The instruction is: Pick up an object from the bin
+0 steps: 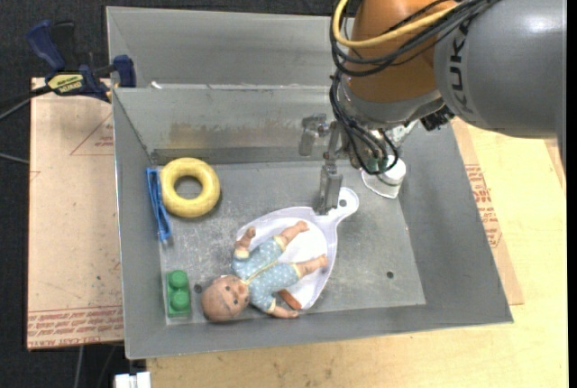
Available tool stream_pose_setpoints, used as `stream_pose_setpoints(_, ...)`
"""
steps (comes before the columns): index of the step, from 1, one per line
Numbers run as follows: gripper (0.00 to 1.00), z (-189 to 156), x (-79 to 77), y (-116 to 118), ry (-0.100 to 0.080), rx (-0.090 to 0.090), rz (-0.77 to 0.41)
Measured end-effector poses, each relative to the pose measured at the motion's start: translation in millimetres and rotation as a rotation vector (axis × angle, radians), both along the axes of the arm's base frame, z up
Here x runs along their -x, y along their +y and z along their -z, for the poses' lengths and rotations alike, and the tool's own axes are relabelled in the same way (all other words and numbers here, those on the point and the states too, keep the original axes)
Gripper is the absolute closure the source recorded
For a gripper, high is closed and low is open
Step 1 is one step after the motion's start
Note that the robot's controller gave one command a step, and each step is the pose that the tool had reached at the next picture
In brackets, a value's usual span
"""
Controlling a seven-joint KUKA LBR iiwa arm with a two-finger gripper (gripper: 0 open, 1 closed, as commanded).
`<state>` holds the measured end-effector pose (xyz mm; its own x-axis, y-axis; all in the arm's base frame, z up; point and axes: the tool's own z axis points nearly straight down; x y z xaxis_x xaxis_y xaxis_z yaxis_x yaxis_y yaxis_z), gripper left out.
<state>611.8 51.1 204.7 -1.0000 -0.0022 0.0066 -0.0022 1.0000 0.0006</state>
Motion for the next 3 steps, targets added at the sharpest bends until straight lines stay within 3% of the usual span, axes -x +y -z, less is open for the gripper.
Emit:
stream_pose_setpoints(1, 0.0, -5.1, -1.4, -0.3, -0.008, -0.001, 0.001)
stream_pose_setpoints(2, 0.0, 37.4, 9.2, -2.0, -0.009, -0.001, -0.132)
stream_pose_setpoints(3, 0.0, 46.6, 32.1, -4.3, -0.005, -0.003, -0.297)
